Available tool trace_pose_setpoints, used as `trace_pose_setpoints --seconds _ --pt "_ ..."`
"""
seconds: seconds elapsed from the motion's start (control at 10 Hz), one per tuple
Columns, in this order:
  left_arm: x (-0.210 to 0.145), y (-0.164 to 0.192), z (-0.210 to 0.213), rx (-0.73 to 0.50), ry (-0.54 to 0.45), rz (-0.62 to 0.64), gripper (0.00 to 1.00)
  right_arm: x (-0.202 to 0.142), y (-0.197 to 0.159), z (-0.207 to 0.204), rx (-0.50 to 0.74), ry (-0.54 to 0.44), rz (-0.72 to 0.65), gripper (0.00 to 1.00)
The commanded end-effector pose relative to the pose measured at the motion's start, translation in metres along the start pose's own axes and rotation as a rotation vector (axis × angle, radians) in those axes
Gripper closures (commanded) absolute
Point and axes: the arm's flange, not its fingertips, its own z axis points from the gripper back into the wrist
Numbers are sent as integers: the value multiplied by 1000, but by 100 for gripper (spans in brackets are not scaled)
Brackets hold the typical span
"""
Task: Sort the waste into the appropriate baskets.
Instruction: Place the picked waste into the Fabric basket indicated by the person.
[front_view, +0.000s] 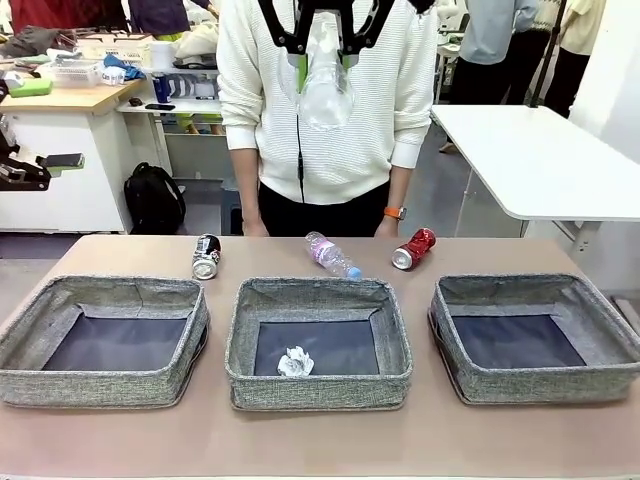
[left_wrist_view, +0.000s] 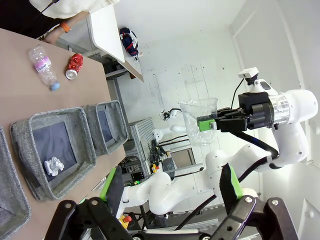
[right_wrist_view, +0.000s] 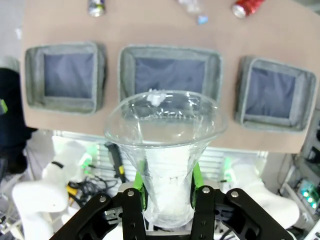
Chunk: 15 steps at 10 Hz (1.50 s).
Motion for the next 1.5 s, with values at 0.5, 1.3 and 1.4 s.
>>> trace_pose_setpoints --seconds 0.5,1.3,1.4 --pt "-2 -2 1 -1 10 -3 0 -2 -2 3 15 8 23 61" --pt "-2 -2 1 -1 10 -3 0 -2 -2 3 15 8 23 61" --pt "-2 -2 1 -1 10 -3 0 -2 -2 3 15 8 23 61"
